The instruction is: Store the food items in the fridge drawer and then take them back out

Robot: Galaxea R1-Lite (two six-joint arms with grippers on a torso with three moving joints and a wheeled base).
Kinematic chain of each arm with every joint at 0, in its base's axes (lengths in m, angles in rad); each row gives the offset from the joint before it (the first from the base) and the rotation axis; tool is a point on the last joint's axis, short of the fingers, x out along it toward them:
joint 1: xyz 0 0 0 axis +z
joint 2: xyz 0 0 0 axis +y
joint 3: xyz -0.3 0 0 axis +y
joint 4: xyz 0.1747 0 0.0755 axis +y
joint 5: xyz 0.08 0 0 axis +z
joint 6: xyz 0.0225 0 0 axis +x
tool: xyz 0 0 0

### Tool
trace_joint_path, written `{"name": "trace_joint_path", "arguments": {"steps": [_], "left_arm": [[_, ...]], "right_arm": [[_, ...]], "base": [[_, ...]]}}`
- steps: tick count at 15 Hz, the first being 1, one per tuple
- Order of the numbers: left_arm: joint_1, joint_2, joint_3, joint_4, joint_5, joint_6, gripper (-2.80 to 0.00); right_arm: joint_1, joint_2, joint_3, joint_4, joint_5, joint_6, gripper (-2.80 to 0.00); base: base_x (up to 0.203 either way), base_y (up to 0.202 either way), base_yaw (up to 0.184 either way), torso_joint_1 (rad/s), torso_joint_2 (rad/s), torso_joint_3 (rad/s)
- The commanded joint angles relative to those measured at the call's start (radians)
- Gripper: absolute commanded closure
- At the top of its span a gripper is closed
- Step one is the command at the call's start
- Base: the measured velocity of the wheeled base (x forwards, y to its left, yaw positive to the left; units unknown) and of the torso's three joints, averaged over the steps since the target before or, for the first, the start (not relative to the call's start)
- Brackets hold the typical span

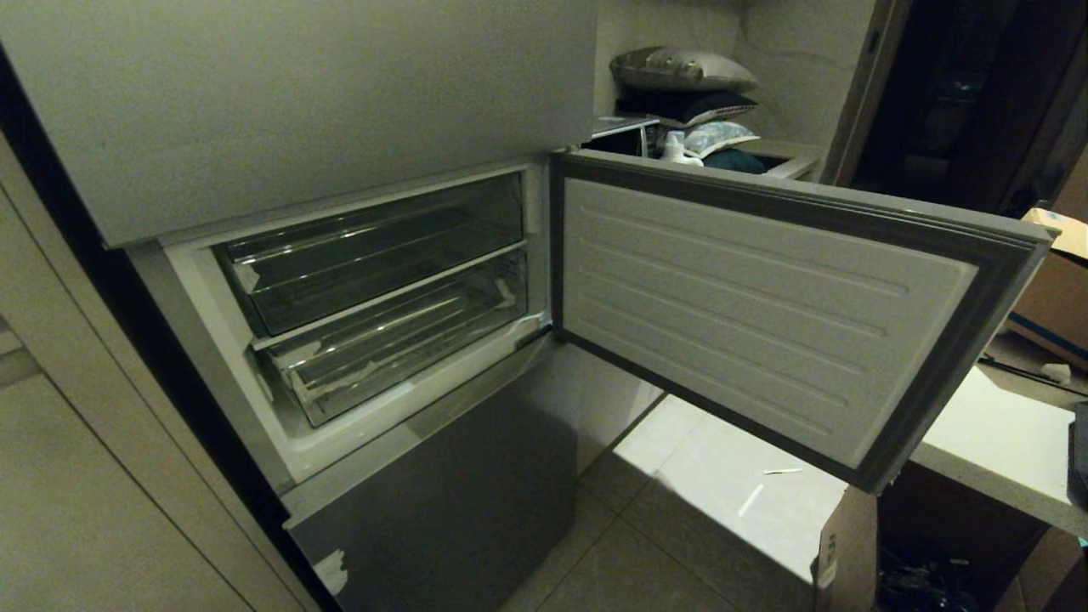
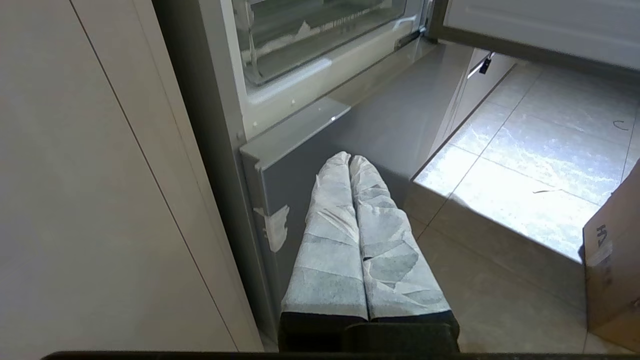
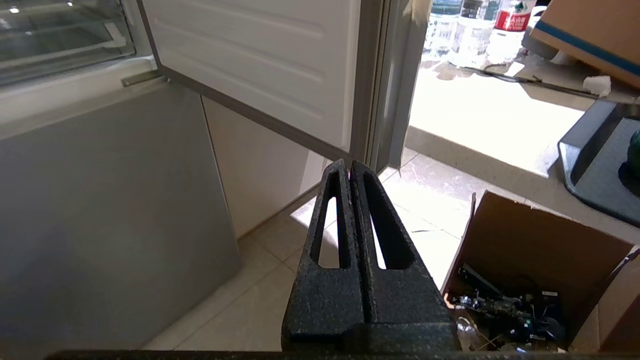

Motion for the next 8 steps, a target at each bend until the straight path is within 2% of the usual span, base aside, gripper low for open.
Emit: {"name": "trace_joint_path", "arguments": {"steps": [1,4,8], "left_arm": [[0.0,0.0,0.0,0.0,0.0,0.0,0.0],[0.0,0.0,0.0,0.0,0.0,0.0,0.0],[0.0,0.0,0.0,0.0,0.0,0.0,0.0]], "right_arm": [[0.0,0.001,0.031,-0.001,0.0,0.0,0.0],[0.0,0.0,0.031,-0.001,0.0,0.0,0.0],[0.0,0.0,0.016,0.0,0.002,-0.037,0.0]], "base": [[0.0,0.0,0.0,-0.156,0.38,0.213],[0.0,0.0,0.0,-0.166,0.4,0.231],[0.0,0.0,0.0,-0.052,0.13,0.076]]}}
